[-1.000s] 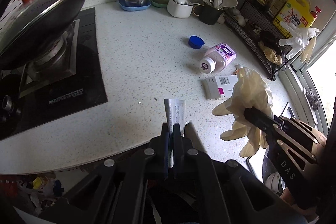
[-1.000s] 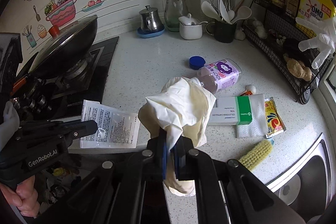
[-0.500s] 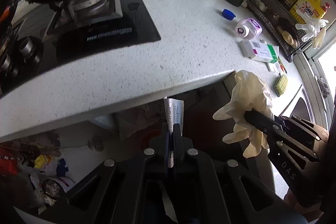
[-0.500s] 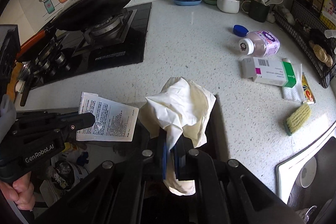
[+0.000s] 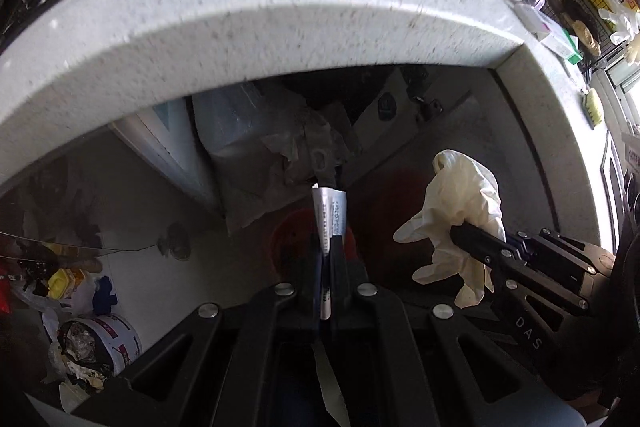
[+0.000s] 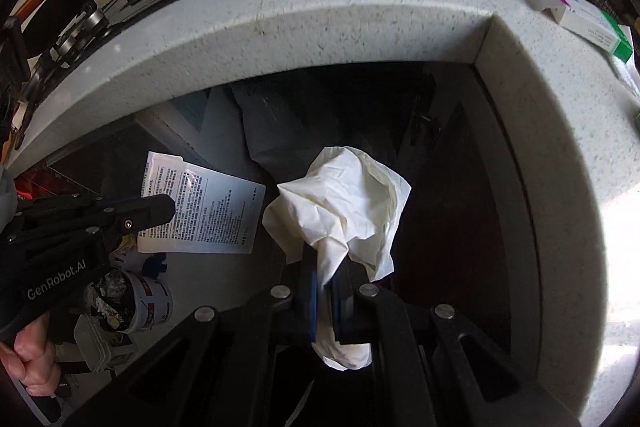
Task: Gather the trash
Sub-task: 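Carry the leaflet with the left gripper while the right carries the gloves to the bucket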
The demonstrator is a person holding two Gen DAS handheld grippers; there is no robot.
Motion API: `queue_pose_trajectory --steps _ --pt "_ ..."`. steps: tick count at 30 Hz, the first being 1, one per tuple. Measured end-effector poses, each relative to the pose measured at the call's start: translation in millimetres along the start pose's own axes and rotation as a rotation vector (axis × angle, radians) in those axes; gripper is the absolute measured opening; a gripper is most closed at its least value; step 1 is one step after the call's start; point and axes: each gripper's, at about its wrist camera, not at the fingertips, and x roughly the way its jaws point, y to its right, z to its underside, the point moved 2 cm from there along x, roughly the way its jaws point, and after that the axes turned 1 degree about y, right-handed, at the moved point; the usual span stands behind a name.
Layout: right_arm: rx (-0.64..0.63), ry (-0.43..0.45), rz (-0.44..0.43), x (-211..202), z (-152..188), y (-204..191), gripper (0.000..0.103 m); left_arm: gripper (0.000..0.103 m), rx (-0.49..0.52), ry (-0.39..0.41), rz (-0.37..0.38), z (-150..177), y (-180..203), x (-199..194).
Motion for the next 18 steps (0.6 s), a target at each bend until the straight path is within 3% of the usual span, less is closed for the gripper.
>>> queue_pose_trajectory --steps 8,10,11,18 --pt "0.032 -0.068 -0.005 96.5 20.7 21.0 0.005 0.002 0.033 -0.033 0.043 12.5 -21.9 109.5" --pt "0.046 -0.083 -0.008 122.5 27.2 28.3 0.005 0.002 0.057 -0.055 0.032 16.7 -27.0 142.3" --pt "0.058 -0.097 -0.010 136.8 31.7 32.4 0.005 0.002 0.079 0.029 -0.018 14.5 -31.6 158.3" --pt "0.125 -0.142 -0.028 240.6 62.6 61.5 0.005 0.002 0.115 -0.018 -0.018 23.3 -50.4 259.8"
